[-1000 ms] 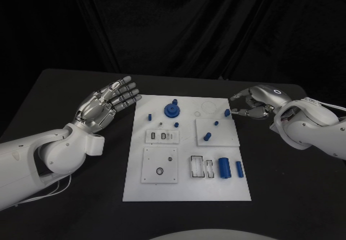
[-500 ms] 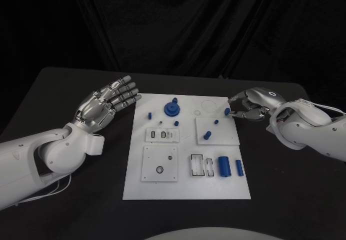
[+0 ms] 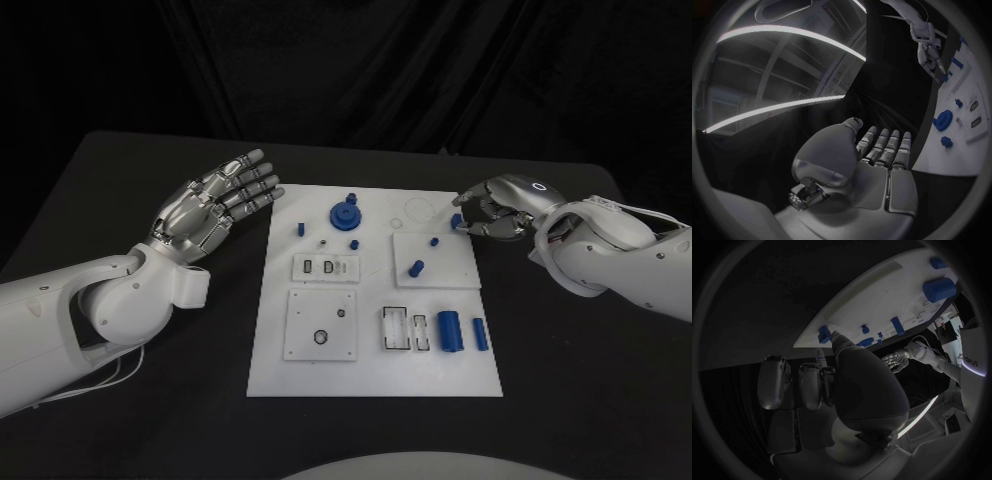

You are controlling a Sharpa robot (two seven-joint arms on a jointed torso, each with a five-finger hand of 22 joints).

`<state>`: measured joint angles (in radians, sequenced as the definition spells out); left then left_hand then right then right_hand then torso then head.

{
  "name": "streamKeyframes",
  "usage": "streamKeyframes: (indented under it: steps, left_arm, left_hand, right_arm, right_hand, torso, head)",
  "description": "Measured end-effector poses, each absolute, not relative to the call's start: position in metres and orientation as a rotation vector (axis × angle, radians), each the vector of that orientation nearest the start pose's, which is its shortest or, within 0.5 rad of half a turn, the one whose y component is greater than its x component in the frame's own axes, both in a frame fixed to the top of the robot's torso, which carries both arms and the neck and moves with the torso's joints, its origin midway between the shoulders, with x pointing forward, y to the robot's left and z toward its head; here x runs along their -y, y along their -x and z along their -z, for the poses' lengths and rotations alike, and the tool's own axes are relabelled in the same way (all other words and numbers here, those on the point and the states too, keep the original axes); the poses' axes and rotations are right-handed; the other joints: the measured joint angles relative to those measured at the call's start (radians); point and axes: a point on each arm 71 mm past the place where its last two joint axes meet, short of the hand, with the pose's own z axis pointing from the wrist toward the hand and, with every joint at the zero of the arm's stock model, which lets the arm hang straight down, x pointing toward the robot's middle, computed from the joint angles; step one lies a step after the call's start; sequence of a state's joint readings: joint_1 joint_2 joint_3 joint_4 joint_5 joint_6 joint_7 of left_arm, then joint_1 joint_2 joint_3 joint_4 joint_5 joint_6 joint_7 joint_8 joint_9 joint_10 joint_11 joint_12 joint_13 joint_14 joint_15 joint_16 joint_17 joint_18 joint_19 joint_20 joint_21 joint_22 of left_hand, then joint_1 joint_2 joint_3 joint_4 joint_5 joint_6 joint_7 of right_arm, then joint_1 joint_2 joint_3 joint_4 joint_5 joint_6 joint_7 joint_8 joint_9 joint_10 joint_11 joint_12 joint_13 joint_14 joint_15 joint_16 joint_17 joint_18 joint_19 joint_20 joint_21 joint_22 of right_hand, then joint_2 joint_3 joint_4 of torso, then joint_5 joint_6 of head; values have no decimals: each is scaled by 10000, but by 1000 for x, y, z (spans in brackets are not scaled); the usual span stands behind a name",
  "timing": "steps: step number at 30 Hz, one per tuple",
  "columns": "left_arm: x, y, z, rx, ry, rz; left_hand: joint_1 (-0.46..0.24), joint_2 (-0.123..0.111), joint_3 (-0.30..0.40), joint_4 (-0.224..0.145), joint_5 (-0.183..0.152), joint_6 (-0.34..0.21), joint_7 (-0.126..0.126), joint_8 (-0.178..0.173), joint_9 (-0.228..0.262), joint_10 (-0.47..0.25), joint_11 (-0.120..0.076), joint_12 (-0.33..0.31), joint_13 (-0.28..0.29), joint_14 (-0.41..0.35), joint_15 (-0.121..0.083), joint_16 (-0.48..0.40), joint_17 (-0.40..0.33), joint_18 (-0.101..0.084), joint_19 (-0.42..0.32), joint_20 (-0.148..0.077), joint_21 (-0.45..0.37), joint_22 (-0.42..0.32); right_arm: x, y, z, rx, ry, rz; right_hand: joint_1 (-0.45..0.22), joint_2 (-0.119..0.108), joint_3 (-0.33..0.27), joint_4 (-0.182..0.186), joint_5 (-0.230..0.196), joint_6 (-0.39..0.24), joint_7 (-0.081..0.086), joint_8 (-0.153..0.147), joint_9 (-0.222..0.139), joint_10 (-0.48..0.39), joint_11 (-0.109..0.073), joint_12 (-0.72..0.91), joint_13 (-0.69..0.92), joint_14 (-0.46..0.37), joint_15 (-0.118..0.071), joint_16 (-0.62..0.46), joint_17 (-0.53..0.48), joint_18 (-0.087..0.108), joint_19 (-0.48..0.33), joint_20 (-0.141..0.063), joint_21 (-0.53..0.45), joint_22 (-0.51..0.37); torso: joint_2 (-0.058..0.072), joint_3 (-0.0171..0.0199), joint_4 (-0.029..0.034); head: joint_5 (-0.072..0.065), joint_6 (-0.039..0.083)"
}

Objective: Assemble the parts on the task board

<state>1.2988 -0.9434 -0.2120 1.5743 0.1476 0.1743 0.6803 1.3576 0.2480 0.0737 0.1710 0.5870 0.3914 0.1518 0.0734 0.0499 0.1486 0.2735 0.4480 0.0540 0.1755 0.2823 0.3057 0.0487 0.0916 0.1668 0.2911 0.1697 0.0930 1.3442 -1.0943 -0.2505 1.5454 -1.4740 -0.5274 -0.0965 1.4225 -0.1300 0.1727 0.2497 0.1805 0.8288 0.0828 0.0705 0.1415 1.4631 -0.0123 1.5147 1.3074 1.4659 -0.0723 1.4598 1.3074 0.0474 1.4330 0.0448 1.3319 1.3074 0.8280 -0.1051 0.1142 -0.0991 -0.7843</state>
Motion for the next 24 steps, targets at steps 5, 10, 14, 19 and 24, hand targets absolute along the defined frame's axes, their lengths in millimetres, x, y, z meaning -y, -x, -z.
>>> streamKeyframes:
  steps: [5,10,14,19,24]
  left_arm:
    - [-231,-462,167,-13118,10370,21017]
    - [-231,-461,168,-13130,10380,21047]
    - [-230,-461,168,-13137,10385,21065]
    - [-230,-461,168,-13146,10386,21087]
    - [-230,-461,169,-13158,10391,21110]
  left_hand:
    - [0,0,29,-29,0,0,0,0,5,0,0,0,0,0,0,0,0,1,0,0,0,0]
    - [0,0,29,-29,0,0,0,0,8,0,0,0,-1,0,0,0,0,1,0,0,0,-1]
    - [0,0,57,-2,0,0,0,0,8,0,0,0,-1,0,0,0,-1,0,0,0,0,-1]
    - [0,0,57,-1,0,0,0,0,8,0,0,0,-1,0,0,-1,-1,0,0,0,0,-1]
    - [0,0,57,-1,0,0,0,0,8,0,0,0,-1,0,0,-1,-1,0,0,0,0,-16]
  right_arm:
    - [325,-469,175,-15456,828,-3735]
    - [324,-471,177,-15601,824,-3672]
    - [324,-471,178,-15688,821,-3634]
    - [323,-472,179,-15749,827,-3618]
    - [322,-473,179,-15783,824,-3588]
  right_hand:
    - [81,-1,0,0,49,-77,4,0,-22,0,0,-38,0,0,0,-116,0,158,-90,19,-116,0]
    - [148,10,0,0,49,-77,4,0,-35,0,0,-37,0,0,0,-116,0,158,-90,19,-153,0]
    - [238,52,0,0,49,57,87,34,-5,35,35,-37,0,0,0,-154,0,156,-90,19,-154,0]
    - [238,52,0,0,49,204,116,108,65,35,34,-37,0,-9,64,-154,-1,156,-126,55,-202,0]
    - [238,52,0,0,49,340,129,187,114,7,80,-37,0,-9,65,-192,0,155,-126,55,-243,0]
  torso:
    - [4,4,-8]
    - [5,4,-10]
    - [3,4,-9]
    - [0,1,-9]
    - [-6,-1,-9]
  head:
    - [22,-9]
    - [31,-34]
    - [31,-40]
    - [37,-60]
    - [56,-90]
